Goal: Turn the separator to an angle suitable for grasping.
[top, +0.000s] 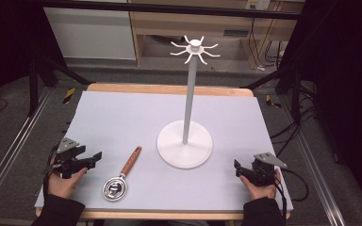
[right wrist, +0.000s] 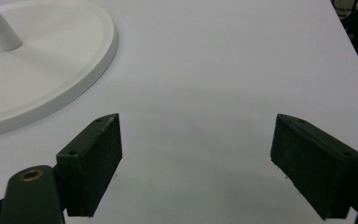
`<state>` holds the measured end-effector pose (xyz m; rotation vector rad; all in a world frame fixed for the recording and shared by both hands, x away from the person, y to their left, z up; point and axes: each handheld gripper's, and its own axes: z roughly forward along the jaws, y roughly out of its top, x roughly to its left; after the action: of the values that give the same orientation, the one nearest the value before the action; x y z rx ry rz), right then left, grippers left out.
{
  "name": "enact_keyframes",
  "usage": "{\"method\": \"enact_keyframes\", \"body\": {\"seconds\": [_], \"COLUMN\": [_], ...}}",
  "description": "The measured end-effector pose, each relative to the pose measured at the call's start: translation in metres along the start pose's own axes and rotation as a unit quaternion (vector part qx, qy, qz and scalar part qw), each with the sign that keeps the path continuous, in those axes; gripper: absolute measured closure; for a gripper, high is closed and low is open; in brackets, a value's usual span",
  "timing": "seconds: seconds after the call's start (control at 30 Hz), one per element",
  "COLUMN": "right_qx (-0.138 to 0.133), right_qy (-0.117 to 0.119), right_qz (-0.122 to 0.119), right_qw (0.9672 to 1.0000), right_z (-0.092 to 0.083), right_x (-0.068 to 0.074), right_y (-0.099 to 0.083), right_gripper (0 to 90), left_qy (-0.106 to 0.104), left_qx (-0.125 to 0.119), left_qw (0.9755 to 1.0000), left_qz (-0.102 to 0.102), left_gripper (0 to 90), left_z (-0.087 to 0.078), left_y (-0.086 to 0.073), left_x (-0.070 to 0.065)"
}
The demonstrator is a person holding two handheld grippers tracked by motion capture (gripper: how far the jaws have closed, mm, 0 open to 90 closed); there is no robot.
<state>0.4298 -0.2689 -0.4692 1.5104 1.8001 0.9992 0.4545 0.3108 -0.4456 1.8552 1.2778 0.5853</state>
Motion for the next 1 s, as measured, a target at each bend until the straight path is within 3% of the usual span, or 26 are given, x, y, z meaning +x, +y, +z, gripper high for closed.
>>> {"method": "enact_keyframes", "body": {"seconds": [0.37, 1.0], "right_qx": [-0.009, -0.012], "right_qy": [0.001, 0.006], "right_qz": [0.000, -0.008], "right_qw": [1.0000, 0.9999], "right_z": [-0.005, -0.006], "right_x": [0.002, 0.003], "right_y": [0.001, 0.003], "right_gripper": [17.5, 18.4], "left_qy": [-0.024, -0.058], "left_qx": [-0.012, -0.021], "left_qw": [0.9995, 0.9970], "left_qz": [0.016, 0.046], "left_gripper": [28.8, 33.6], "left_z": [-0.016, -0.020], "left_y": [0.018, 0.060], "left_x": [-0.018, -0.050]}}
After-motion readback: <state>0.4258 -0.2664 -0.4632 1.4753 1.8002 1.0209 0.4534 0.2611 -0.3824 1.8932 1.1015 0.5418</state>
